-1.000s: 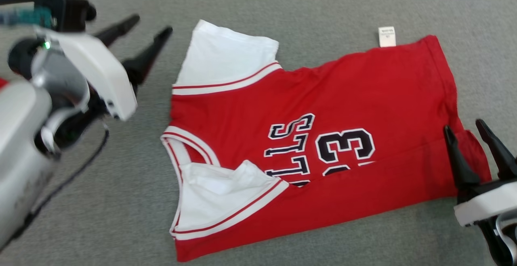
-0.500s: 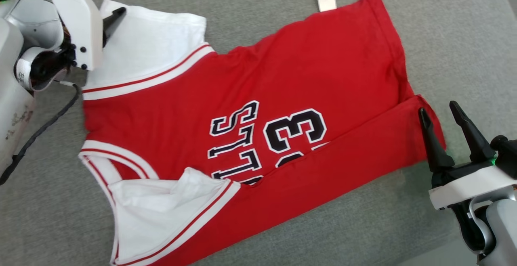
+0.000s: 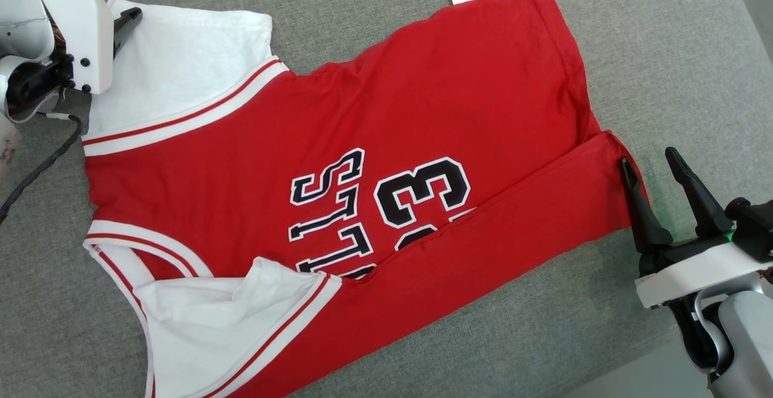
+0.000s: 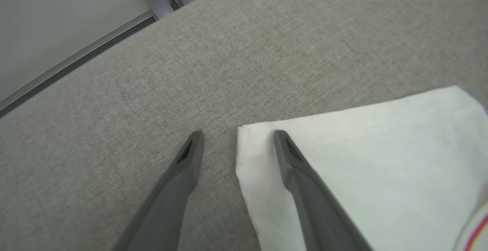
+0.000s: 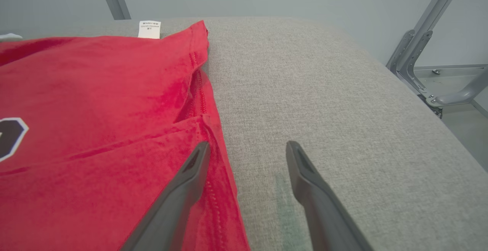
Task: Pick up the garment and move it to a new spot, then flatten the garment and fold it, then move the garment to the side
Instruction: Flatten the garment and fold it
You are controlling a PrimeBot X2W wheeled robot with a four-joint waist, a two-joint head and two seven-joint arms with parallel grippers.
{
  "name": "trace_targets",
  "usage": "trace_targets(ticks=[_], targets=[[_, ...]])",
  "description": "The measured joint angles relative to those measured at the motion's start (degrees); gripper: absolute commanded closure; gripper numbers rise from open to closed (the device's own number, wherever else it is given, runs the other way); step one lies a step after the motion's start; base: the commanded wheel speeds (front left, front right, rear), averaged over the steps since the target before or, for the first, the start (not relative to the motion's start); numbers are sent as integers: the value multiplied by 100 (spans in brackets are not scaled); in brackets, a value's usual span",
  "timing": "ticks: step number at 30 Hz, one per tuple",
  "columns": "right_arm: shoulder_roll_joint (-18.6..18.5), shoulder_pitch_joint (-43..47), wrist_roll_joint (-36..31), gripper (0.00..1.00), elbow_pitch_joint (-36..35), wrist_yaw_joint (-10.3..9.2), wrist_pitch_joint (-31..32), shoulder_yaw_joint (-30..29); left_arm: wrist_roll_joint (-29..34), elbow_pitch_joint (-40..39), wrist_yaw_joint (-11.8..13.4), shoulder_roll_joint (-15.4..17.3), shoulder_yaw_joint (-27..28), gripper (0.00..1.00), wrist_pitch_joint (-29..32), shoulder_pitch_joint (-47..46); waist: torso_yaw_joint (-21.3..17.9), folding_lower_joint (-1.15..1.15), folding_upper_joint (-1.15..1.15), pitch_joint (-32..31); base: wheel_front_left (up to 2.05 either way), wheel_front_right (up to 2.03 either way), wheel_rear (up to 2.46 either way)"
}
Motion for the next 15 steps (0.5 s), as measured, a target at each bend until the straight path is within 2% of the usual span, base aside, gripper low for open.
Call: trace_targets(ticks=[2,3,5,11,15], targets=[[-13,-23,0,0,12,0,-1,27,-5,37,-22,-40,-32,93,77,-54,20,0,0,7,0,0,0],[-13,-52,0,0,11,0,-3,52,-44,51,-33,-59,-41,100,125,-61,31,0,0,9,0,0,0],[-8,-126,53,0,-23,0,-8,113,-99,58,-57,-80,-67,100,205,-67,51,0,0,5,0,0,0],[-19,-520,419,0,-135,0,33,358,-103,1,-101,-86,-98,100,-268,-37,121,0,0,-48,0,0,0],[-59,-1116,569,0,98,0,620,404,-218,-164,-110,-118,-102,100,-490,65,224,0,0,-130,0,0,0]])
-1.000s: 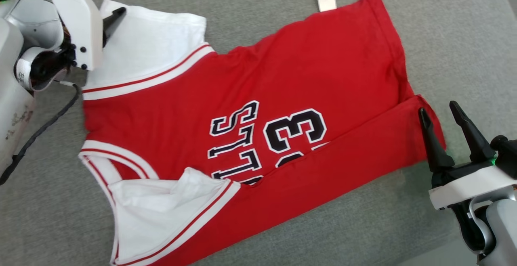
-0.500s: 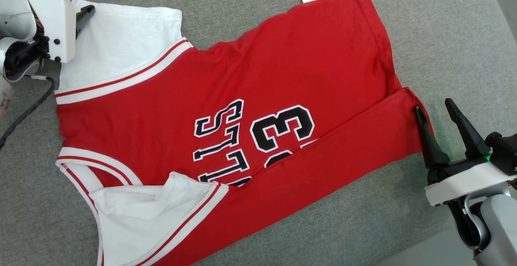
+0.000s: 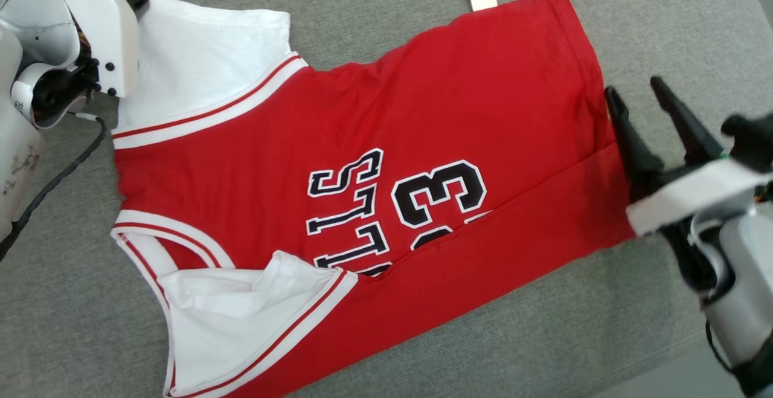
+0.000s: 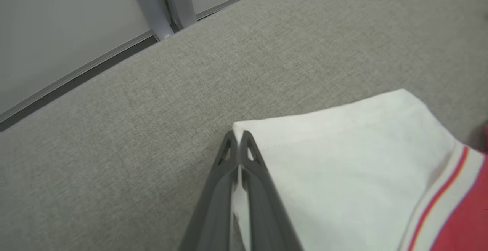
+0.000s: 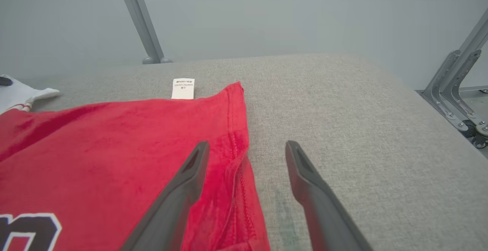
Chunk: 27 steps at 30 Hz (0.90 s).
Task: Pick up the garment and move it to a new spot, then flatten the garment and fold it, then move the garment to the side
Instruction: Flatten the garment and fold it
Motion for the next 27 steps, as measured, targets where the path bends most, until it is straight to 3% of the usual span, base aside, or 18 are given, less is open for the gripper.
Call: trace_targets(ticks=[13,21,27], targets=[[238,-2485,31,0,1957,-1,3231,20,-209,-875,-33,145,-326,100,-274,7,543,0,0,-120,0,0,0],[293,-3241,-285,0,2704,-1,3850,123,-231,-1072,-33,218,-477,100,-291,4,727,0,0,-73,0,0,0],[390,-3534,-343,0,3166,-1,3968,105,-248,-1132,-33,232,-571,100,-314,-7,847,0,0,-22,0,0,0]])
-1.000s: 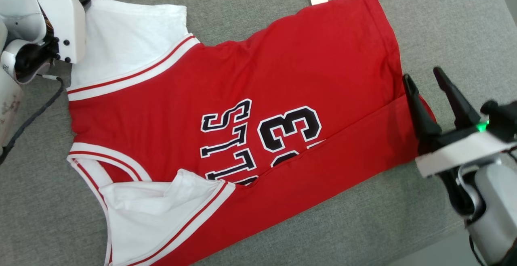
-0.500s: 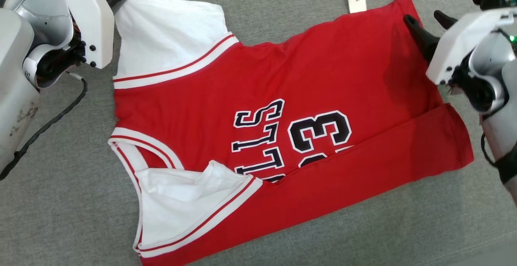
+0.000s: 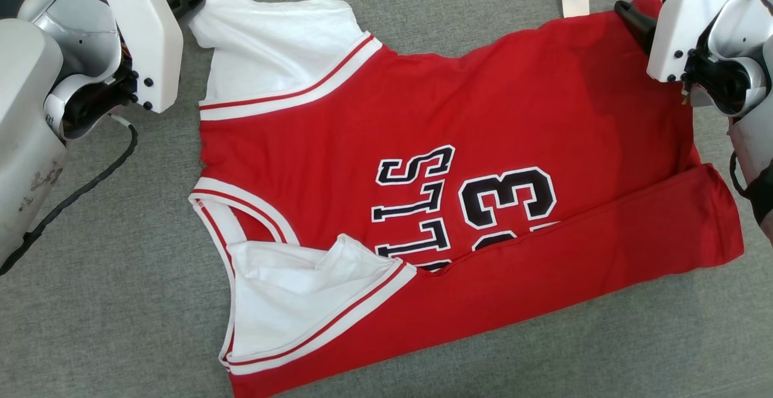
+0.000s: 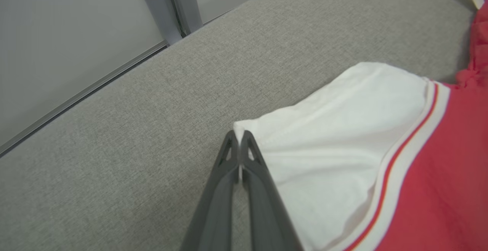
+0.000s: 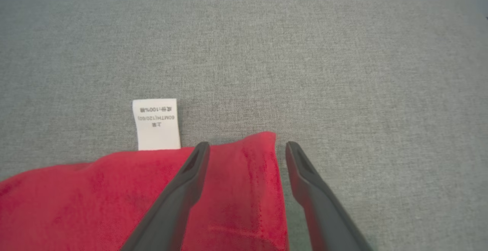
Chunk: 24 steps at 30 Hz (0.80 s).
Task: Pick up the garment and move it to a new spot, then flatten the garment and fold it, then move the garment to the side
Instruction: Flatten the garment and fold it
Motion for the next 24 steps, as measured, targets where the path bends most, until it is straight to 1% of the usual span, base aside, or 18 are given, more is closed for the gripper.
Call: trace_targets(ticks=[2,3,4,5,6,7,10,13,14,17,24], targets=[[48,-56,2,0,99,0,0,15,-18,4,0,-3,-25,100,0,-3,27,0,0,10,0,0,0],[64,-71,4,42,138,0,-9,24,-25,9,0,-5,-37,100,1,-9,38,0,0,15,0,0,0],[69,-88,3,56,177,0,-55,40,-30,14,-1,-8,-47,100,5,-15,48,0,0,19,0,0,0],[66,-110,3,90,210,0,-71,59,-33,26,-1,-18,-48,100,3,-15,59,0,0,20,0,0,0],[67,-126,5,90,221,0,-134,68,-36,45,-1,-24,-49,100,-2,-15,68,0,0,21,0,0,0],[70,-154,10,100,240,0,-165,79,-40,64,-1,-27,-48,100,-12,-16,74,0,0,22,0,0,0],[70,-187,14,100,288,0,-264,172,-40,154,-1,-24,-57,100,-80,-15,80,0,0,13,0,0,0],[10,-236,-13,100,313,0,-530,203,-21,177,-1,-19,-60,100,-282,-19,83,0,0,-8,0,0,0],[-49,-301,-31,100,312,0,-778,202,63,159,-1,-7,-74,100,-516,-55,84,0,0,-22,0,0,0],[-120,-321,-23,100,361,0,-1095,175,261,78,-4,-9,-85,100,-1089,-213,99,0,0,-51,0,0,0],[-310,-283,332,100,291,0,-1920,38,430,142,-4,-65,-169,100,-2082,-406,169,0,0,-159,0,0,0]])
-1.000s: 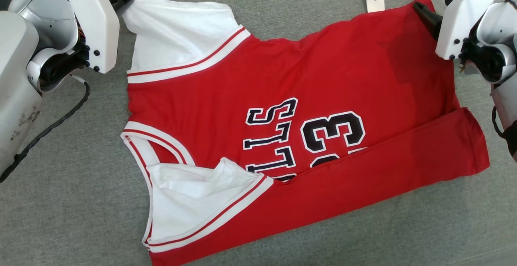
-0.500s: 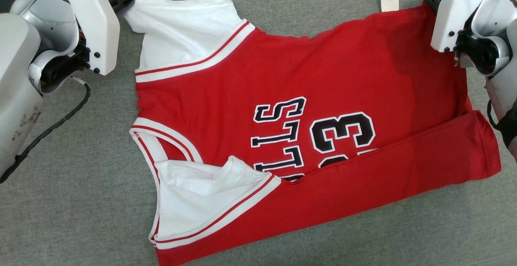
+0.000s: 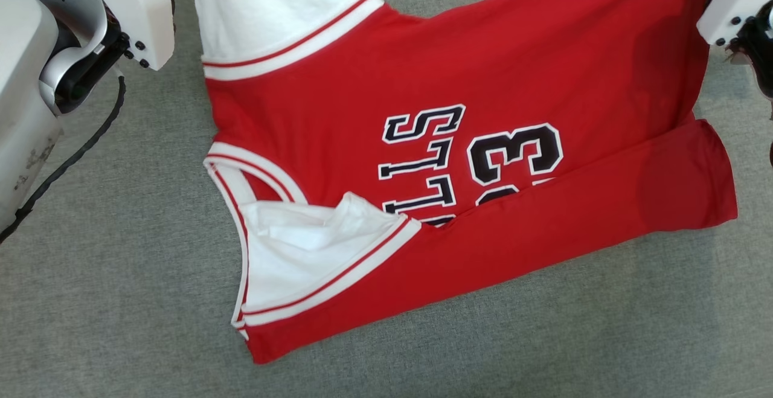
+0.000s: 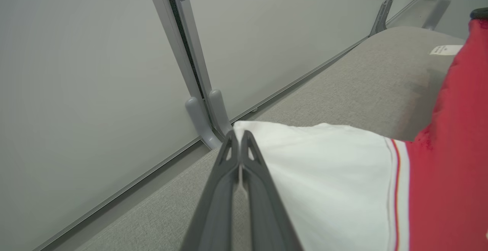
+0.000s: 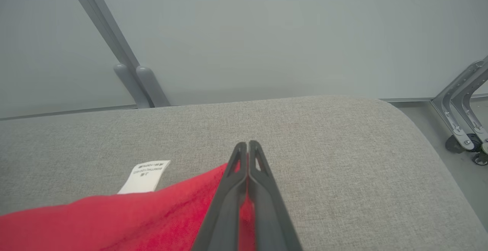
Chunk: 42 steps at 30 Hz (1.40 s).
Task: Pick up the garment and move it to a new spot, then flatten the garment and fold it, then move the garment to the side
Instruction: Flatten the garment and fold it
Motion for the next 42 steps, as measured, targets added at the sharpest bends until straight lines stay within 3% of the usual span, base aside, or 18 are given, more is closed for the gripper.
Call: trace_targets(ticks=[9,18,23,28,36,42], targets=[[-421,630,616,100,-449,0,-222,279,-152,-287,0,87,-330,100,-542,177,142,0,0,-297,0,0,0],[-953,1610,1184,100,-1211,0,-193,554,-556,-1536,56,722,-453,100,-770,1072,372,0,0,-661,0,0,0],[-1338,2160,1196,100,-1475,0,-188,517,-694,-2518,364,1177,-523,100,-845,1724,488,0,0,-771,0,0,0],[-1452,2787,1160,100,-1708,0,-233,335,-845,-3382,764,1550,-606,100,-982,2411,551,0,0,-774,0,0,0],[-1479,3456,892,100,-1945,0,-288,-218,-1135,-4136,1179,1736,-820,100,-1096,3231,594,0,0,-806,0,0,0],[-1287,3839,580,100,-2041,0,-87,-553,-1076,-4236,1408,1762,-1026,100,-1040,3555,610,0,0,-780,0,0,0]])
